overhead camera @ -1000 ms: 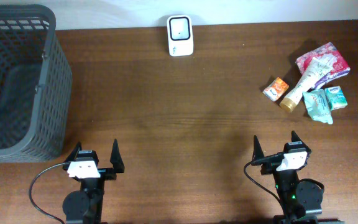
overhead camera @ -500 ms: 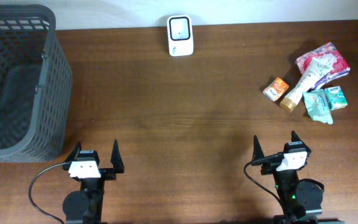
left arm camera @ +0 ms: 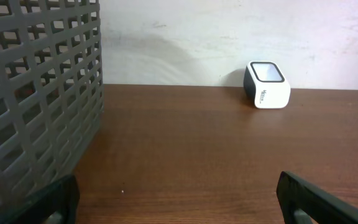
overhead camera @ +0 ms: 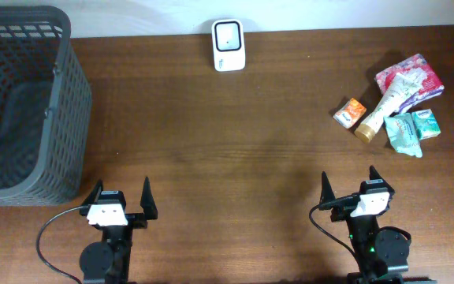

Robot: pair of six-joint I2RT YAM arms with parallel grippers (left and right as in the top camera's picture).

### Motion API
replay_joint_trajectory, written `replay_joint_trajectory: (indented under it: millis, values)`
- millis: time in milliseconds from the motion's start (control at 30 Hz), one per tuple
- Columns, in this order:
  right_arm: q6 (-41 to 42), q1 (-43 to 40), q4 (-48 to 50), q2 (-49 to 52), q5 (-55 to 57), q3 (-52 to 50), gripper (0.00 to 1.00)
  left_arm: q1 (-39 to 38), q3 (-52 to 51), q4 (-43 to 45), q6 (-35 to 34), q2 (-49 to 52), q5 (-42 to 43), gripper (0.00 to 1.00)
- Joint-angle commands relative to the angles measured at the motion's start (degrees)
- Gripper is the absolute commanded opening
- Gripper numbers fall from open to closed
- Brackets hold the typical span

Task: Scan the item barcode

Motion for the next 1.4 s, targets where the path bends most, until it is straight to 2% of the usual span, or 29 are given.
replay_joint_trajectory:
  millis: [0, 1367]
  values:
    - [0.4, -0.3, -0.2, -0.4, -0.2, -0.5, 0.99, -0.3, -0.3, -0.1, 0.5, -0.4, 0.5, 0.99]
    - [1.9, -0.3, -0.2, -0.4, 0.1, -0.5, 0.99, -0.3, -0.3, -0.1, 0.5, -0.4, 0.5, 0.99]
